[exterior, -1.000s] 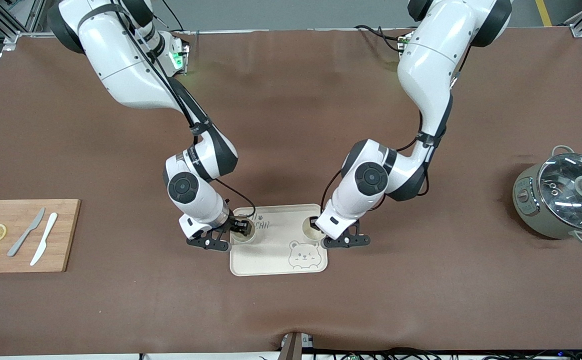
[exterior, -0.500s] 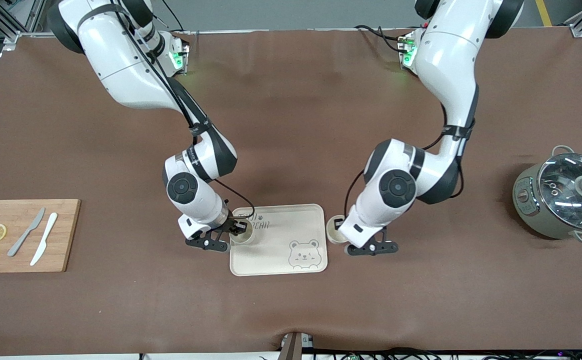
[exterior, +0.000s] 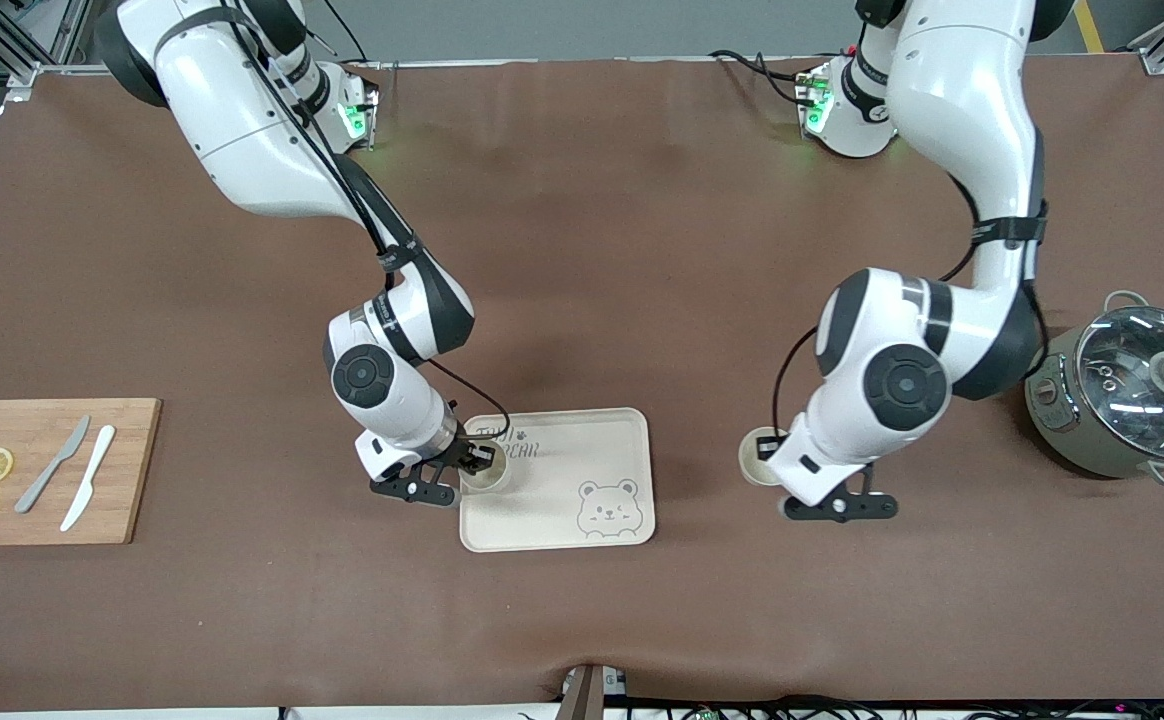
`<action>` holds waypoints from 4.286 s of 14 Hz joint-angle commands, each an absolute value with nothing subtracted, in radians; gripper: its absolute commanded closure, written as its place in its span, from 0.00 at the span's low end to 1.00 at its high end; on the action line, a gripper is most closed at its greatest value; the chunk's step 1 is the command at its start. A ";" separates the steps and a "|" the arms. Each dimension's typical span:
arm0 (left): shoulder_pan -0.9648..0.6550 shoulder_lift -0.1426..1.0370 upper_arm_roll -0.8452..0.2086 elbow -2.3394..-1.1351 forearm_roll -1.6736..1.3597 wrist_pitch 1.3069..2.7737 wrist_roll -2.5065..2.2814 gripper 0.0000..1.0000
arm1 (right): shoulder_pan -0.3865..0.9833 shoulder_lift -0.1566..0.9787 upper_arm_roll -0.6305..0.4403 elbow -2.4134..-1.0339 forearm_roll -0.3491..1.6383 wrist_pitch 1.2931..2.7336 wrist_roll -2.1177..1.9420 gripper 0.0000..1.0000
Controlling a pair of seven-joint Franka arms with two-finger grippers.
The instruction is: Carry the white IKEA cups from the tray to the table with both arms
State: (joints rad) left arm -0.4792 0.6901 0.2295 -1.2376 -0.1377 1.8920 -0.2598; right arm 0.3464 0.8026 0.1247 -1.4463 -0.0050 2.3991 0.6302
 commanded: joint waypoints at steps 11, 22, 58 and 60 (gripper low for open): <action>-0.242 0.744 0.232 -1.270 -0.144 1.884 -0.034 1.00 | -0.018 0.724 0.140 -1.207 0.003 1.871 -0.029 1.00; -0.229 0.842 0.225 -1.272 -0.161 1.927 -0.025 1.00 | -0.166 0.808 0.130 -1.275 0.002 2.083 -0.371 1.00; -0.225 0.356 0.235 -1.273 -0.120 1.497 0.012 0.00 | -0.144 0.424 0.132 -1.183 -0.017 1.479 -0.122 0.00; -0.233 0.316 0.229 -1.273 -0.071 1.479 -0.017 0.00 | -0.146 0.341 0.132 -1.204 -0.020 1.393 -0.062 0.00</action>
State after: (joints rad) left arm -0.2247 0.3756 0.2360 -1.2467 -0.1260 1.5027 0.0027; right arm -0.1439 0.4256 0.1321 -1.1346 -0.0046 1.4335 -0.1173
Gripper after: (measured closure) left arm 0.000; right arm 0.000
